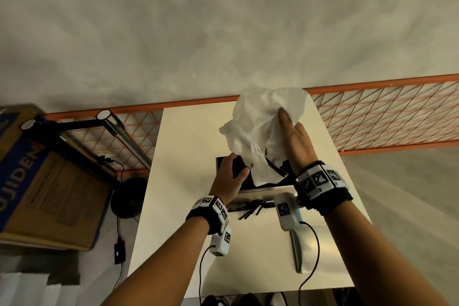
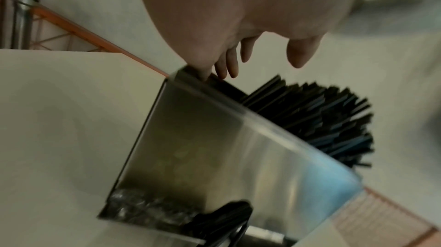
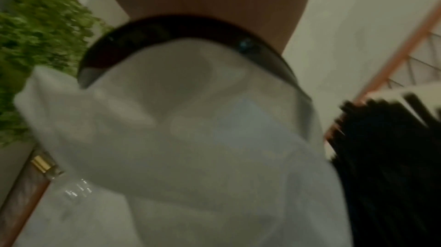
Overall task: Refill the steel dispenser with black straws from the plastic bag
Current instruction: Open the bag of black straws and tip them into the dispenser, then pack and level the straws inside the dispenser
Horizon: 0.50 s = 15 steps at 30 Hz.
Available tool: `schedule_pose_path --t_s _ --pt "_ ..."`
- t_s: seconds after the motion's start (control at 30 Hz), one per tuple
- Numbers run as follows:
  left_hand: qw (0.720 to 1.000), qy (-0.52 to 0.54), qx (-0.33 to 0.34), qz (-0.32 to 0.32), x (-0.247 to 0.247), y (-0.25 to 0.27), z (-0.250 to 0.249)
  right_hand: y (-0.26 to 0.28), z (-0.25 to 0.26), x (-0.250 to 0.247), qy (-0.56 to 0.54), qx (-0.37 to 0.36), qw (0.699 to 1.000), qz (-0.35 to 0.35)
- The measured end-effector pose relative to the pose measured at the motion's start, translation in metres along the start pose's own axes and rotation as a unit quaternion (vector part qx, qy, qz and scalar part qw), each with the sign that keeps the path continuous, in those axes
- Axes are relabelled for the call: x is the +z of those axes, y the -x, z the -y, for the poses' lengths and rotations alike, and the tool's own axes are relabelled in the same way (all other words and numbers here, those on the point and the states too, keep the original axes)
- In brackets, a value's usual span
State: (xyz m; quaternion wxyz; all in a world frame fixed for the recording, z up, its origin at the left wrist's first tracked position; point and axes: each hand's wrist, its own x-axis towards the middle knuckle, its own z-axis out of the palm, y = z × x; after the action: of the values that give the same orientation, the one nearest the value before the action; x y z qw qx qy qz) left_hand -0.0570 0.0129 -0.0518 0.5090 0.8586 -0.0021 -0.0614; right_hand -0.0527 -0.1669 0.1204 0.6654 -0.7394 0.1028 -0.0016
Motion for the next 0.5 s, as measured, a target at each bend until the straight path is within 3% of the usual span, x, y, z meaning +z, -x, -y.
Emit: schedule_pose_path --t_s 0.2,0.37,0.5 --pt "0.966 0.252 -0.02 -0.047 -0.04 0.02 -0.01 -0.004 -0.048 0.032 0.023 0.114 0.992 0.05" --pt "0.985 0.147 -0.039 -0.085 -0.072 0.045 0.005 0.005 -0.06 0.076 0.035 0.177 0.978 0.109" --pt "0.985 0.061 -0.057 -0.15 -0.102 0.076 0.026 0.011 -0.066 0.115 0.15 0.135 0.965 0.166"
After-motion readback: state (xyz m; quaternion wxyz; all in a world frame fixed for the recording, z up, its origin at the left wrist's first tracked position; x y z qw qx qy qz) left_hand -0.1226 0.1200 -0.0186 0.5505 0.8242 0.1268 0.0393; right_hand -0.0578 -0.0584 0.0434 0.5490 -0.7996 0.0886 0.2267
